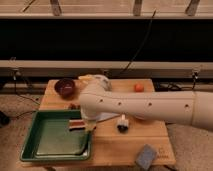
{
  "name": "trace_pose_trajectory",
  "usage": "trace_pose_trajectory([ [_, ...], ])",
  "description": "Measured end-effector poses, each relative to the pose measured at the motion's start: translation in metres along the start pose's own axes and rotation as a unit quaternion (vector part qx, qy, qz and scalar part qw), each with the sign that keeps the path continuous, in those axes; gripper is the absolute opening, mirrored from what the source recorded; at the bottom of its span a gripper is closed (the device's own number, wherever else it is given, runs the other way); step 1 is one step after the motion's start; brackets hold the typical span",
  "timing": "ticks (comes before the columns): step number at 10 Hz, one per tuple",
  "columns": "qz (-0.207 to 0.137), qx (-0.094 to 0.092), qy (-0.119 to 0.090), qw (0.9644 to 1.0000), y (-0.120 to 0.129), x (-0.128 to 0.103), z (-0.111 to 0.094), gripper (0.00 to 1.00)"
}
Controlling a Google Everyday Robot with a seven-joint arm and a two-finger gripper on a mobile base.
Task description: Wipe tray with eraser
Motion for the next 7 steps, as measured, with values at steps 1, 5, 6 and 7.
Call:
trace_pose_trajectory([
  [1, -0.005, -0.003, 0.002, 1.0, -0.005, -0.007, 0.005, 0.0],
  [5, -0.035, -0.021, 0.008, 0.9991, -0.011, -0.044, 0.028, 0.0],
  [6, -0.048, -0.024, 0.01, 0.9985, -0.011, -0.058, 0.035, 0.0],
  [7, -0.056, -0.031, 0.011, 0.9979, -0.009, -0.068, 0.042, 0.0],
])
